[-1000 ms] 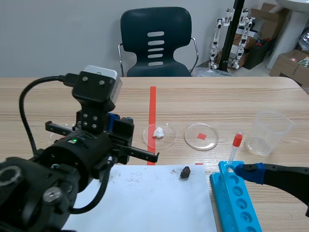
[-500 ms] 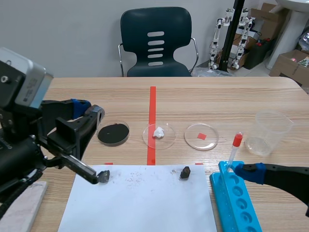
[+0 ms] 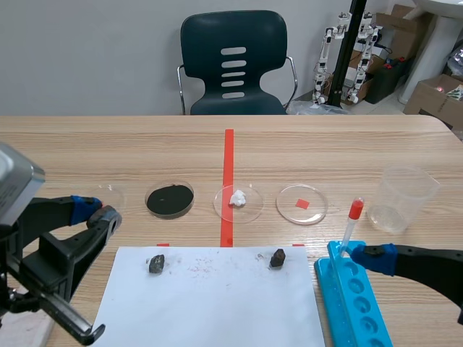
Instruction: Pick up the middle mineral with the left hand
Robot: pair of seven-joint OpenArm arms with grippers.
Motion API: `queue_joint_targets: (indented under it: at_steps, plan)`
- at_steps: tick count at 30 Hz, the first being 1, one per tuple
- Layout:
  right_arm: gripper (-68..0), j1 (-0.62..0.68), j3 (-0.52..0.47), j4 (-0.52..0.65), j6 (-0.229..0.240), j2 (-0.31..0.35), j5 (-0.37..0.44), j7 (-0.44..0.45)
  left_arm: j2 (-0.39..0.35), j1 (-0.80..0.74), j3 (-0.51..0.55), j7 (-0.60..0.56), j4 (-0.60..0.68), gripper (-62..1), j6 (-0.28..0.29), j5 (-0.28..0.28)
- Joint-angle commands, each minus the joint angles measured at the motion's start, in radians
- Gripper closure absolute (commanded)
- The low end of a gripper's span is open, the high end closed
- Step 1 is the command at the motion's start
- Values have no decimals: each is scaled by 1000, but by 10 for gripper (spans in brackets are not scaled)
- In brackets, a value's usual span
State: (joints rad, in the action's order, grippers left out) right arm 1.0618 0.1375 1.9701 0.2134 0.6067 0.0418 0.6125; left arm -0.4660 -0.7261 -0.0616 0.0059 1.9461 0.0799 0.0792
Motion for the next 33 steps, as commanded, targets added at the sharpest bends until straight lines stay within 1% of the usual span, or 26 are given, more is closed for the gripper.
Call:
queue_joint_targets:
  at_steps: [1,4,6,33]
  plan:
    - [-606,-1,-9,23,-4,-3,11,15,-16,-16,8,-17,17,-100,-4,-3]
    - [-606,-1,-9,23,-4,-3,11,15,-32,-46,8,-17,17,-100,-5,-52]
    - [-606,-1,-9,23,-4,-3,11,15,-34,-55,8,-17,17,-100,-6,-74]
    - [-606,-1,-9,23,-4,-3,11,15,-33,-55,8,-13,17,-100,-6,-73]
